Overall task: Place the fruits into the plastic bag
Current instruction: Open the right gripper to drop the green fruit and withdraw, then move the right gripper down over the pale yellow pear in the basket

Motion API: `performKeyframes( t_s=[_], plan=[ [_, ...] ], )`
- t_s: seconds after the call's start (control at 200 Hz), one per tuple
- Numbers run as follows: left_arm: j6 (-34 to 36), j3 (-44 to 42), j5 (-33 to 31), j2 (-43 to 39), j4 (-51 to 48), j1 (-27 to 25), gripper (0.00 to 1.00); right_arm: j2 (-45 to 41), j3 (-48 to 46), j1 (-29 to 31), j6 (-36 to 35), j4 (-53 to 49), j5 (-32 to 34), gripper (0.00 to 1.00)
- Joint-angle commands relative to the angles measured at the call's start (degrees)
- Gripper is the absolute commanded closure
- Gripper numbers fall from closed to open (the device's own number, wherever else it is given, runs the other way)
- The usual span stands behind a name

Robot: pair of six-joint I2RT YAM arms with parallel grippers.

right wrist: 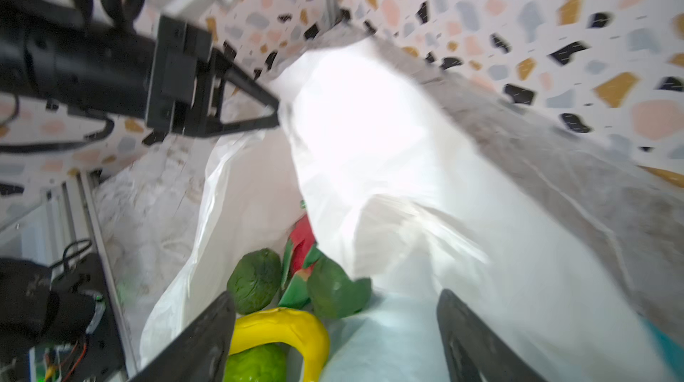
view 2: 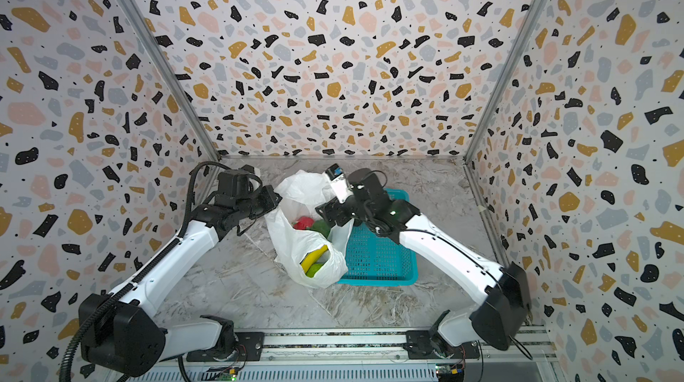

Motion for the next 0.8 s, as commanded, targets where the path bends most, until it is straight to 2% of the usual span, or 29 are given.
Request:
performKeyframes(
  t_s=[0.0,0.13,0.285,0.506,0.616,0.796],
  plan=[
    [0.30,1.42,0.26,0.34,0.55,0.08,1.00,-7.69,-4.41,-5.98,6.68,5.06,3.93,0.13],
    [-0.27,0.94,0.64,0.74,1.09,0.07,1.00,-11.07,-9.44,-14.78,13.52,5.70,5.93,0.11],
    [-0.53,0.94,0.94,1.01,1.47,0.06,1.00,-3.57,-8.66,-22.52,16.13,0.49,1.13,0.11],
    [-0.36,0.97,1.11,1.21,1.36,0.06,1.00,10.02,-5.00,-23.36,14.75,-2.37,3.09,0.14],
    [0.08,0.76,1.22,1.18,1.18,0.10,1.00,14.26,-3.69,-23.34,14.10,-2.72,4.77,0.15],
    [0.70,0.88,1.65,1.54,0.88,0.06,1.00,19.66,-2.09,-23.28,12.72,-2.59,3.38,0.15]
  ],
)
